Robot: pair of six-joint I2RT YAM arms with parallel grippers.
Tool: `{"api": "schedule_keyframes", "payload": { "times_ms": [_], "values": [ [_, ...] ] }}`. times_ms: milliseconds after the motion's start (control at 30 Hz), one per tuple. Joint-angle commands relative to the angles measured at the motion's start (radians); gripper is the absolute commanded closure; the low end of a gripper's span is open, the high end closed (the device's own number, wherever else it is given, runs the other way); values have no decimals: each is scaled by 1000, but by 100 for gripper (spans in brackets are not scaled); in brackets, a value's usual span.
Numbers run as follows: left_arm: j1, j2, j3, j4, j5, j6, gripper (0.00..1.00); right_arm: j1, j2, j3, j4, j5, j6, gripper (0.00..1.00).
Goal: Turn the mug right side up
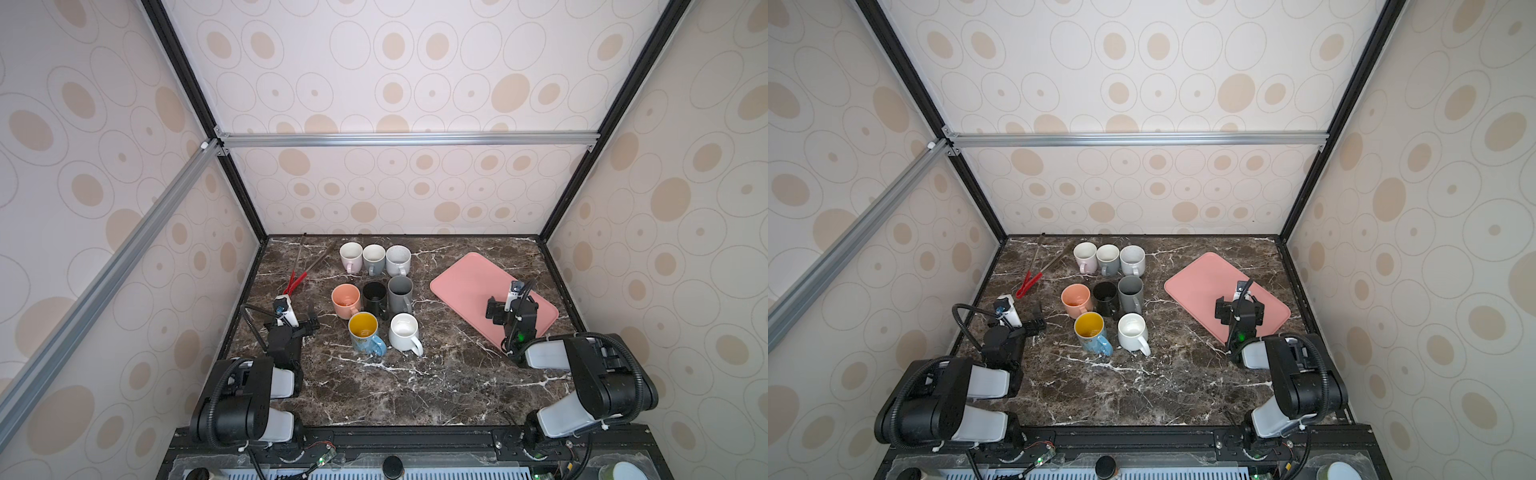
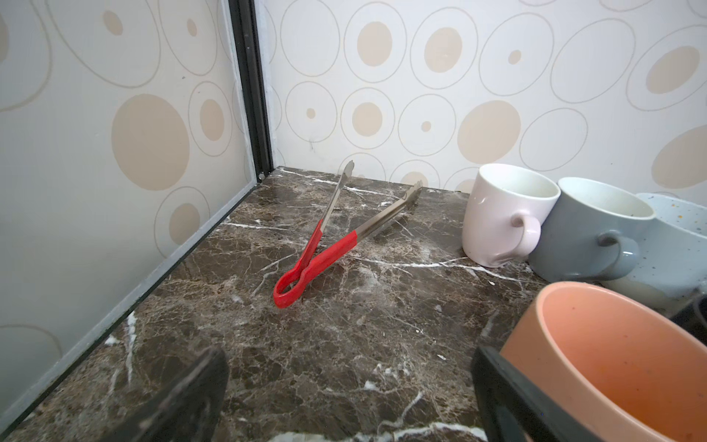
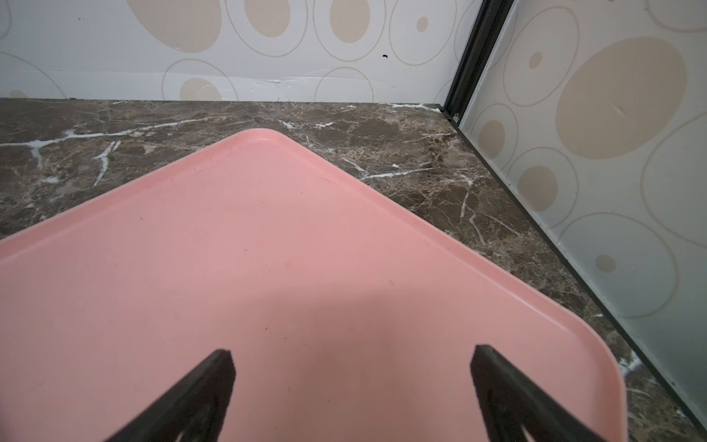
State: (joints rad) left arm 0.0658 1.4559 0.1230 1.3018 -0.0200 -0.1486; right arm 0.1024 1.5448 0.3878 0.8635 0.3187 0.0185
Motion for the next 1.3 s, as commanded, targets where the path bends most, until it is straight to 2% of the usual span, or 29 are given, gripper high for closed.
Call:
{"api": "schedule_keyframes", "payload": {
  "times_ms": [0,167,233,333,367,433,467,533,967,1067,1267],
  "values": [
    [5,25,38,84,44,46,0,-6,2,12,-5,17,5,0],
    [1,48,69,50,71,60,0,-6,2,11,-4,17,5,0],
    [-15,62,82,37,50,77,0,-5,2,11,-4,17,4,0],
    [-34,134,63,137,21,86,0,-5,2,11,-5,17,5,0],
    [-35,103,74,67,17,85,0,-5,2,11,-3,17,4,0],
    [-37,127,64,132,18,86,0,-5,2,11,-4,17,5,0],
    [-36,110,68,94,18,85,0,-5,2,11,-3,17,5,0],
    [-36,124,63,133,18,86,0,-5,1,11,-3,17,5,0],
    [-36,123,80,96,28,93,0,-5,0,11,-4,17,5,0],
    [-79,129,116,30,-46,129,0,-6,1,11,-3,17,5,0],
    [-85,123,107,41,-56,129,0,-4,1,11,-5,18,4,0]
  ]
}}
